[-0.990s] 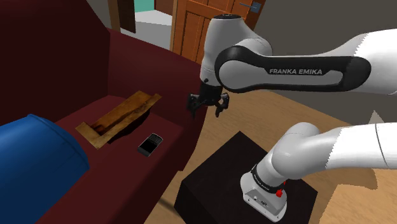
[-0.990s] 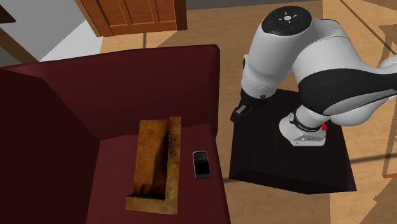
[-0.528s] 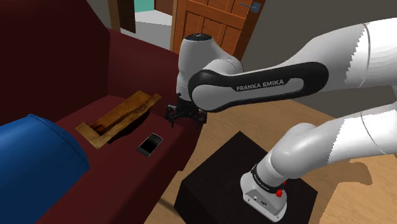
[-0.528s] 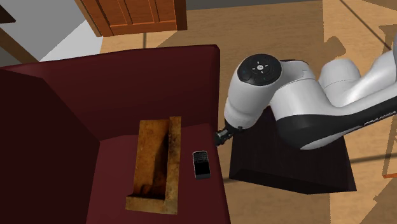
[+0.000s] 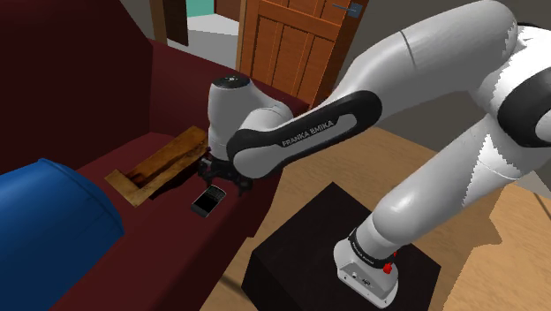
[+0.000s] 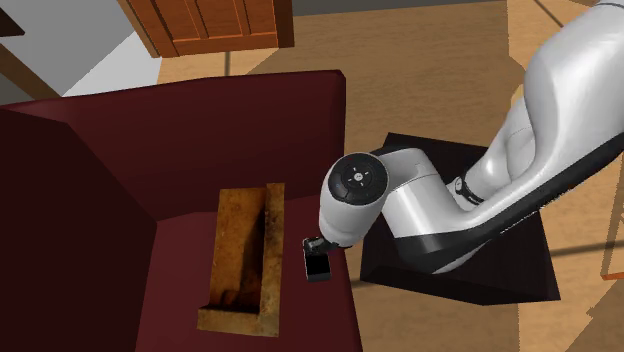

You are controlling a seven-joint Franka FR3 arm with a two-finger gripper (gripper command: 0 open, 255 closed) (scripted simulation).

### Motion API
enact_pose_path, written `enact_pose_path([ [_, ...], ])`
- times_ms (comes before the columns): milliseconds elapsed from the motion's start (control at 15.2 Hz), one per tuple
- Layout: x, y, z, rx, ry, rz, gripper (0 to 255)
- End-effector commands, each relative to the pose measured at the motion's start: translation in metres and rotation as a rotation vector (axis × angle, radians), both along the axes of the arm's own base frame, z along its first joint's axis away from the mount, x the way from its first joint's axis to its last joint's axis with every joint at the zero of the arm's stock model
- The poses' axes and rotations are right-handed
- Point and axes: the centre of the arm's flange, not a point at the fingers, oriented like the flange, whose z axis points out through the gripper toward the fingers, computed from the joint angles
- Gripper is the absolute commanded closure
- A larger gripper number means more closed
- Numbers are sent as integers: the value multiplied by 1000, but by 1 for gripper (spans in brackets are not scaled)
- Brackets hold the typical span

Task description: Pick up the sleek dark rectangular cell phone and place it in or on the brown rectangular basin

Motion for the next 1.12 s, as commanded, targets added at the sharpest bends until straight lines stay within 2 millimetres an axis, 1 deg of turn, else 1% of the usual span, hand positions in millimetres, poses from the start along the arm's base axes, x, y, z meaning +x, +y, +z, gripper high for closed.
enact_pose_path([
  [0,16,15,-16,7,-10,-55,0],
  [132,30,29,-31,11,-19,-104,0],
  [198,34,32,-35,11,-21,-115,0],
  [660,35,32,-71,11,-21,-115,0],
  [726,35,32,-75,11,-21,-115,0],
  [1056,35,32,-75,11,-21,-115,0],
])
